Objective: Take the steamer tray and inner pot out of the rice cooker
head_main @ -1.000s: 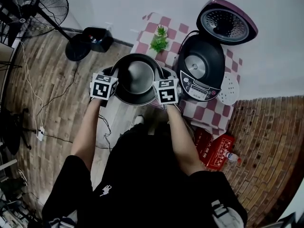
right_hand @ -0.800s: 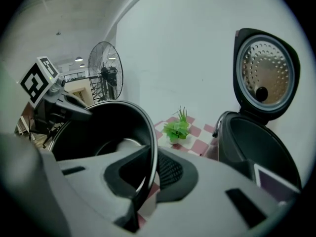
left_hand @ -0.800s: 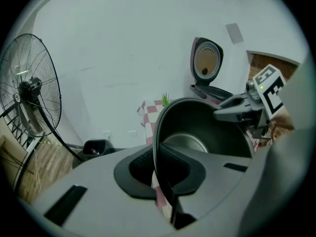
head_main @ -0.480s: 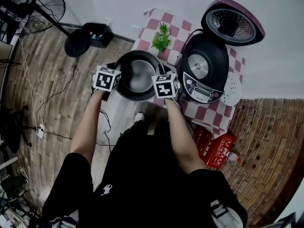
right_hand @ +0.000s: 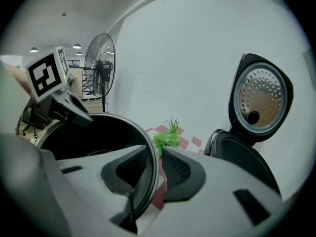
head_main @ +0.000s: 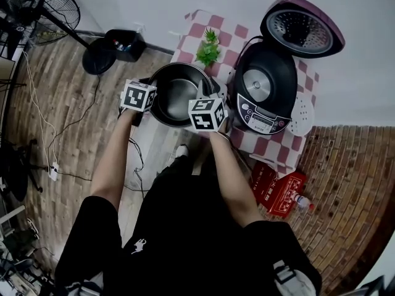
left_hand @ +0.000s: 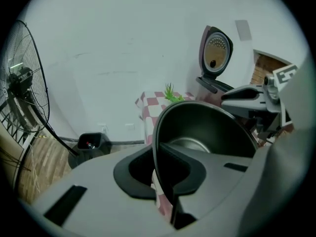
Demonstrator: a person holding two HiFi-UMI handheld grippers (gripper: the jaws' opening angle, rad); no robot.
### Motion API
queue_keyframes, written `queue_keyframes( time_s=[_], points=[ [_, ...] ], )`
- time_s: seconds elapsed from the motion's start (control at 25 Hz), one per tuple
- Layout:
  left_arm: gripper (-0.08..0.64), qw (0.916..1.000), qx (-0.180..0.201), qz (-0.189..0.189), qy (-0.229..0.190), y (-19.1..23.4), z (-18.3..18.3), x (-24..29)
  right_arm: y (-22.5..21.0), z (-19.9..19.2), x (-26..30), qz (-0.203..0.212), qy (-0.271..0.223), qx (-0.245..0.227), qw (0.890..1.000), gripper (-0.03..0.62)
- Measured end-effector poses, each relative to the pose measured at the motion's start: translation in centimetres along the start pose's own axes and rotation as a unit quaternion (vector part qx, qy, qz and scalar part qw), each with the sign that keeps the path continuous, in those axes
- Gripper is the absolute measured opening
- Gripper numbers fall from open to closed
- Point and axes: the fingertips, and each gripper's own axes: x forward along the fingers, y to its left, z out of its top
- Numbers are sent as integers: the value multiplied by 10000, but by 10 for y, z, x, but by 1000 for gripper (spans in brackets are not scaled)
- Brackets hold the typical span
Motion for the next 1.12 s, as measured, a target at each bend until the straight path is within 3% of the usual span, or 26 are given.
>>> queue_keyframes(
  time_s=[0.24, 0.4, 0.56, 0.88, 1.12],
  points=[
    [32, 9998, 184, -12, 74, 4, 1, 5, -2, 21, -28, 137, -464, 281, 9984, 81],
    [173, 9995, 289, 61, -93, 4, 7, 1, -4, 21, -41, 377, -640, 666, 9950, 59],
    [175, 9978, 391, 361, -397, 0, 20, -28, -19, 21, -67, 689, -920, 1209, 9860, 4],
    [23, 9792, 380, 923, -1769, -50, 72, -118, -75, 14, -146, 813, -1573, 1519, 9724, 2],
    [3, 9685, 435, 884, -2286, -128, 85, -153, -129, -11, -212, 598, -1994, 1672, 9637, 2]
  ],
)
